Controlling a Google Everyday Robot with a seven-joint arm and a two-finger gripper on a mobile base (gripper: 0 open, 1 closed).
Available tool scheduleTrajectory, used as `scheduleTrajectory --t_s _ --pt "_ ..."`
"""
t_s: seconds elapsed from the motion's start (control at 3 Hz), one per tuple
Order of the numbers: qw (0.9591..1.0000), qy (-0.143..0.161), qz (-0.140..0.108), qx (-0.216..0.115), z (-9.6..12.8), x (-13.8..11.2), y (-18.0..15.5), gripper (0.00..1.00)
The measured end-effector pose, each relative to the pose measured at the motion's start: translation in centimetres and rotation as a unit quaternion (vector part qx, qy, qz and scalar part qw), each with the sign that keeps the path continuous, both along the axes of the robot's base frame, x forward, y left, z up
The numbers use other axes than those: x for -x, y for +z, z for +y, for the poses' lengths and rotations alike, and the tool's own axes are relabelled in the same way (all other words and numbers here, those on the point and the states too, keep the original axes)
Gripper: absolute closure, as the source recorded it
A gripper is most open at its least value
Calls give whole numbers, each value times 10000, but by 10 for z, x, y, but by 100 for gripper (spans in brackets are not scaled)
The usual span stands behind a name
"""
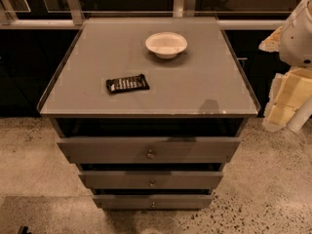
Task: Open top drawer
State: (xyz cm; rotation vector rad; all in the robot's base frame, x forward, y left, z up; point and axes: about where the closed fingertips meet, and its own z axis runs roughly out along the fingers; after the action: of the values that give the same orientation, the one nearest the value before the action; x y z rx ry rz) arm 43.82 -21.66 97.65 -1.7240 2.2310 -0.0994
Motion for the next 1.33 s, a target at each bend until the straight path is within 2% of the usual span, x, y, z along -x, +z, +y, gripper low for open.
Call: scheduleTrajectory --t_s 0.33,0.67,1.0,1.33 --pt "10000 0 0 -1 0 0 0 0" --pt "9998 -70 -44 -155 0 4 -12 0" --pt "9964 -407 -79 -734 9 26 -41 0" --pt "9845 -925 1 -1487 15 50 -96 0"
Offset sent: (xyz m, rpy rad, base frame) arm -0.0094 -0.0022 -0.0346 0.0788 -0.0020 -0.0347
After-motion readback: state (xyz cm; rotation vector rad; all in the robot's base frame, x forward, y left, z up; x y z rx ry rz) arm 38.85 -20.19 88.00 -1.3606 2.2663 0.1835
